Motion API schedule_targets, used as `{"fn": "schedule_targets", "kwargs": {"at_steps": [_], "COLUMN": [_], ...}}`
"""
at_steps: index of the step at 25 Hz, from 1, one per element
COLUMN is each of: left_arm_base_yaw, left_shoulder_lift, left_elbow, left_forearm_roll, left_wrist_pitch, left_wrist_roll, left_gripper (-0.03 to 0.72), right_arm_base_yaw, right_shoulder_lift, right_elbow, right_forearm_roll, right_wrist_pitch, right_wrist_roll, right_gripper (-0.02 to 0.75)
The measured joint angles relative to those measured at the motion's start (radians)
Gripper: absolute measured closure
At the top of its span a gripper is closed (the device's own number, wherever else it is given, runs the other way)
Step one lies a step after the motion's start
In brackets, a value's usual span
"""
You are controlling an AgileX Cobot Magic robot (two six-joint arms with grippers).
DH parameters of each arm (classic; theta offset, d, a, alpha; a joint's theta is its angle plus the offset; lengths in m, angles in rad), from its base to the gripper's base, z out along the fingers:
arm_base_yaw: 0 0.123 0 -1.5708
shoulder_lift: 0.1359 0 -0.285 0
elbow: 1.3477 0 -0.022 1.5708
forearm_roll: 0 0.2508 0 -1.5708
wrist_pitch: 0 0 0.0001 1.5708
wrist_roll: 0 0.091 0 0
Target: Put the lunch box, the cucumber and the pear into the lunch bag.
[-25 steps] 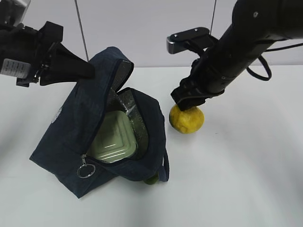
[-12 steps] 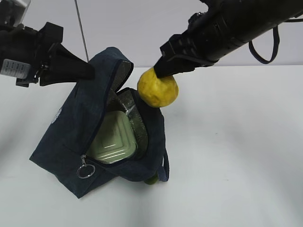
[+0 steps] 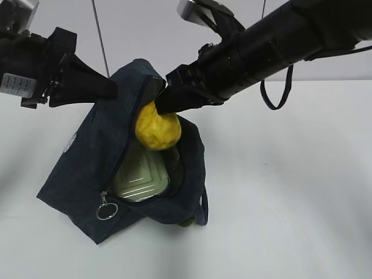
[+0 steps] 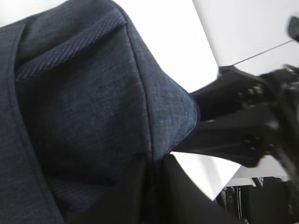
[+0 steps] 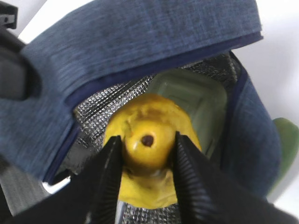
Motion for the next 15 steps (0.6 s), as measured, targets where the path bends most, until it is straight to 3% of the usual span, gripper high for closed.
{"fn": "schedule_targets", "kwargs": {"at_steps": [8, 11, 15], "left_arm_base_yaw": [0.0, 0.0, 0.0], "left_shoulder_lift": [0.0, 0.0, 0.0], "left_elbow": [0.0, 0.0, 0.0], "left_forearm_roll": [0.001, 0.002, 0.004], "left_wrist_pitch": [0.029, 0.031, 0.034], "left_wrist_roll": [0.0, 0.0, 0.0], "left_gripper": [0.67, 0.67, 0.67], "right_arm_base_yaw": [0.0, 0.0, 0.0], "right_shoulder_lift": [0.093, 0.1, 0.1], "right_elbow": [0.0, 0.001, 0.001], "right_forearm_roll": [0.096, 0.179, 0.202], "right_wrist_pitch": [-0.022, -0.022, -0.02], "right_wrist_roll": [-0.107, -0.168, -0.183], "right_gripper": [0.438, 0.361, 0.283]}}
